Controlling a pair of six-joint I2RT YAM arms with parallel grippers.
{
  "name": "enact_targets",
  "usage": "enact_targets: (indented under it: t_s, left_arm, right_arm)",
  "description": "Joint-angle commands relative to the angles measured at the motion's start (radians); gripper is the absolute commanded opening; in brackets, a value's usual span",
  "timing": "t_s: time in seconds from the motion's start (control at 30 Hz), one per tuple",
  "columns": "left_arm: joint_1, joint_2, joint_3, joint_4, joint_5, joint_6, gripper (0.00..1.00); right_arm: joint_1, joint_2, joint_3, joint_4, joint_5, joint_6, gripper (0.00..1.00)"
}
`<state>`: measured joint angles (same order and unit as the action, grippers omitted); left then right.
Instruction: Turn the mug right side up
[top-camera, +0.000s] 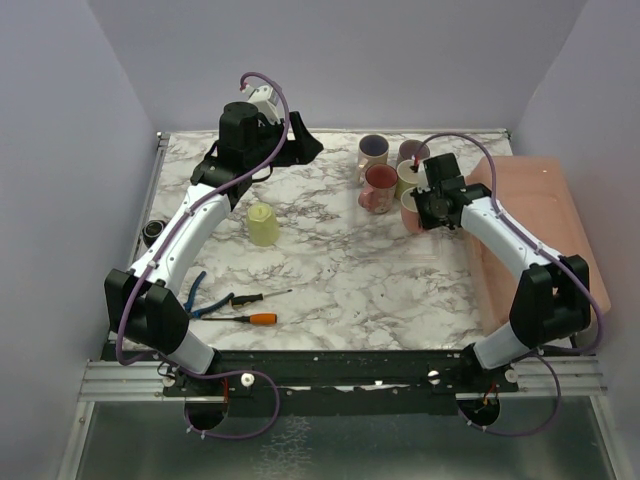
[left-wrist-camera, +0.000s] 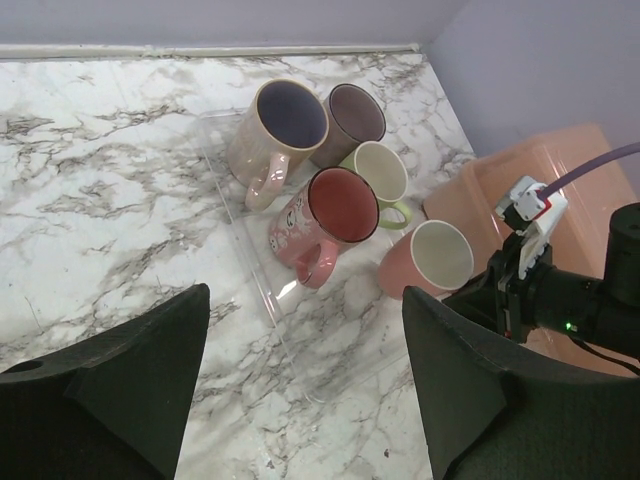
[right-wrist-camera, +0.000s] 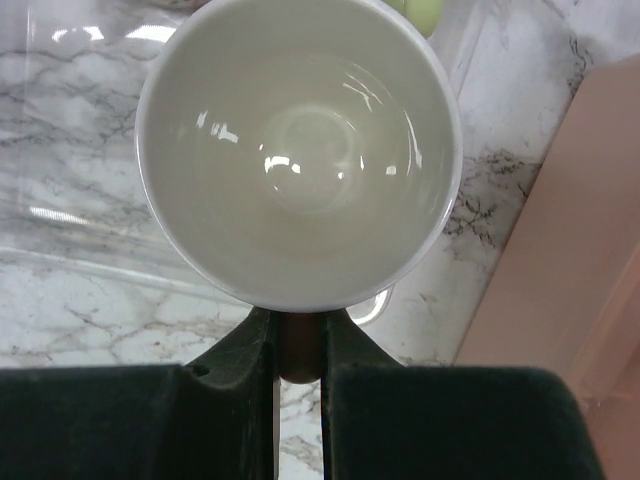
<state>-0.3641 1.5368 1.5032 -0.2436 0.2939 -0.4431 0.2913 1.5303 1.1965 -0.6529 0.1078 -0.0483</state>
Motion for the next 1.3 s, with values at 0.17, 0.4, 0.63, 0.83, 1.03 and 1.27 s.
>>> enact_targets:
  t_s: [0.17, 0.4, 0.63, 0.83, 1.03, 1.27]
  left_arm:
    - [0.002, -0.021, 0.017, -0.016, -0.021, 0.009, 0.79]
    - [0.002, -0.020, 0.020, -0.018, -0.024, 0.013, 0.79]
    - [0.002, -0.011, 0.029, -0.022, -0.027, 0.017, 0.80]
    - [0.002, -0.001, 0.034, -0.026, -0.029, 0.020, 0.80]
    - [0.002, 0.004, 0.033, -0.038, -0.043, 0.030, 0.80]
    - [0.002, 0.012, 0.038, -0.043, -0.051, 0.031, 0.80]
  right_arm:
    - [-0.028, 0.091, 0.013, 0.208, -0.022, -0.034, 0.01]
    - [-0.066, 0.098, -0.024, 0.267, -0.134, -0.090, 0.10]
    - [-0.072, 0.117, -0.037, 0.265, -0.114, -0.125, 0.28]
    - [-0.072, 0.112, -0.032, 0.264, -0.016, -0.122, 0.46]
    - [-0.072, 0.089, -0.029, 0.254, 0.062, -0.116, 0.52]
    - [-0.072, 0.050, 0.003, 0.187, -0.112, -0.121, 0.52]
